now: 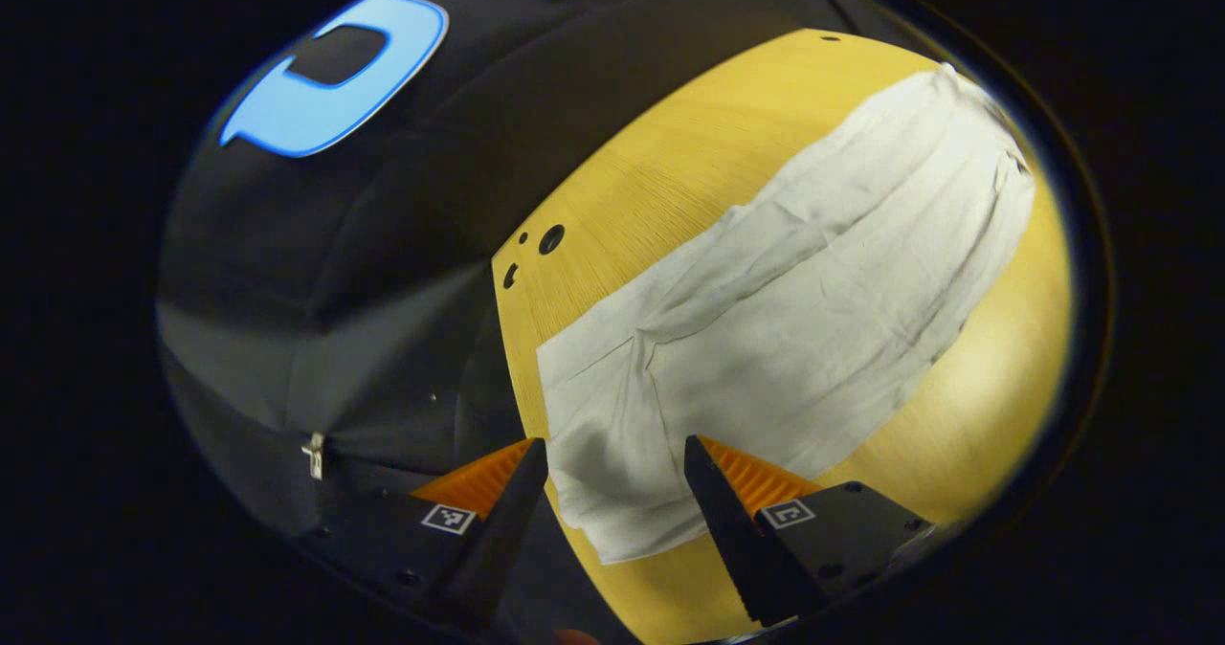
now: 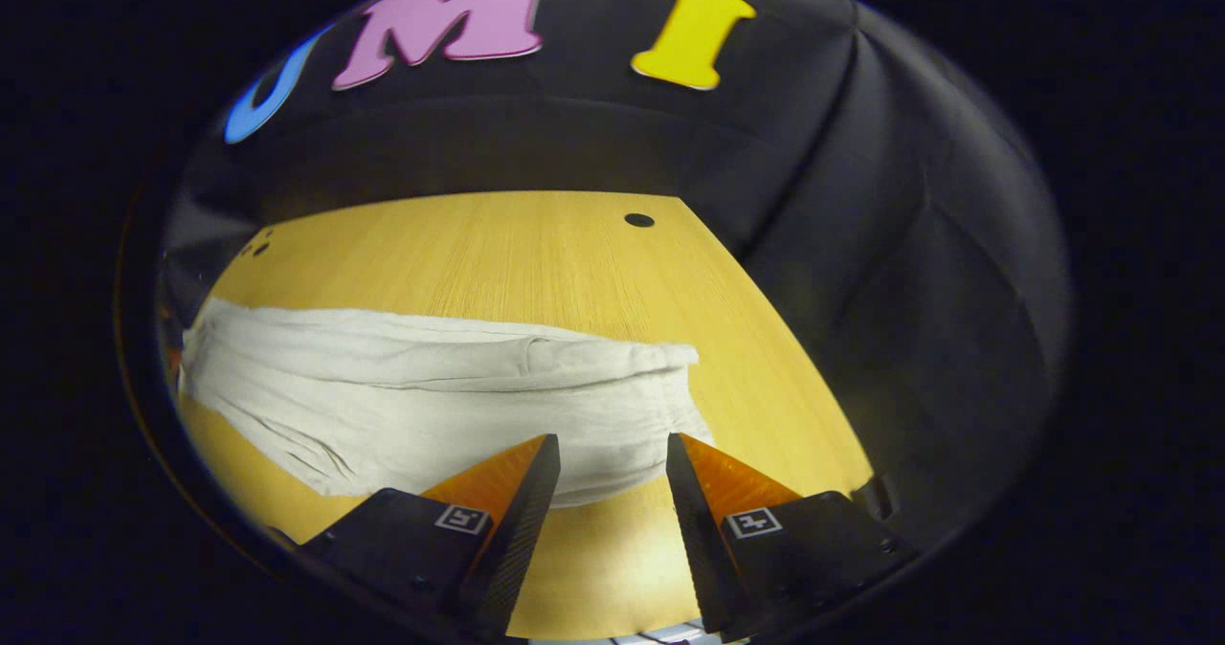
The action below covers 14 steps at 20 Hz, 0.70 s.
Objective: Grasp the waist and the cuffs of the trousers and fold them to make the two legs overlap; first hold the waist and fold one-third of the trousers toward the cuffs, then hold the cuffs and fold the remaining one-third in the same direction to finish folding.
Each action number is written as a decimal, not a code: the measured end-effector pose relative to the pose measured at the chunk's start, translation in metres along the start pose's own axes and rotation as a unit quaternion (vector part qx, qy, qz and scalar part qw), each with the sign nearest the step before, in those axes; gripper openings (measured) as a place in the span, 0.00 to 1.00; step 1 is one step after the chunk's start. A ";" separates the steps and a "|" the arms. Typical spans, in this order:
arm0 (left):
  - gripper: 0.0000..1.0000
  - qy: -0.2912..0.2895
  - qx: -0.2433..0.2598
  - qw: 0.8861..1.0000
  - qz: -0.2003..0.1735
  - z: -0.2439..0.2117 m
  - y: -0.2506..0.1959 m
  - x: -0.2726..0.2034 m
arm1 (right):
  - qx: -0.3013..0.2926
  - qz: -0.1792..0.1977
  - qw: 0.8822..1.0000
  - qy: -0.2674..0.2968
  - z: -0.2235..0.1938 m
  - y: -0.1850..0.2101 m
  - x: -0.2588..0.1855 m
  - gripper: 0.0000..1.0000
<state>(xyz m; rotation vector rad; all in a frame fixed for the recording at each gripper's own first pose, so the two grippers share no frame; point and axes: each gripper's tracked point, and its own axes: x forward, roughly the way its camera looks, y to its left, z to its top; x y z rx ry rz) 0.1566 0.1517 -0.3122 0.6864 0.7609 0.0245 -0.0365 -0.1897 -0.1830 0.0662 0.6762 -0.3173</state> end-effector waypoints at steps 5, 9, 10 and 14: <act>0.92 -0.029 -0.146 0.988 -0.037 0.009 -0.021 -0.024 | 0.205 -0.001 0.978 0.044 -0.032 -0.001 0.009 0.75; 0.92 -0.058 -0.295 0.950 -0.084 0.030 -0.033 -0.037 | 0.277 -0.018 0.959 0.056 -0.044 -0.013 0.029 0.75; 0.92 -0.063 -0.335 0.935 -0.095 0.035 -0.036 -0.039 | 0.284 -0.021 0.957 0.059 -0.046 -0.015 0.035 0.75; 0.93 -0.080 -0.470 0.869 -0.133 0.048 -0.039 -0.049 | 0.301 -0.034 0.952 0.053 -0.041 -0.022 0.055 0.75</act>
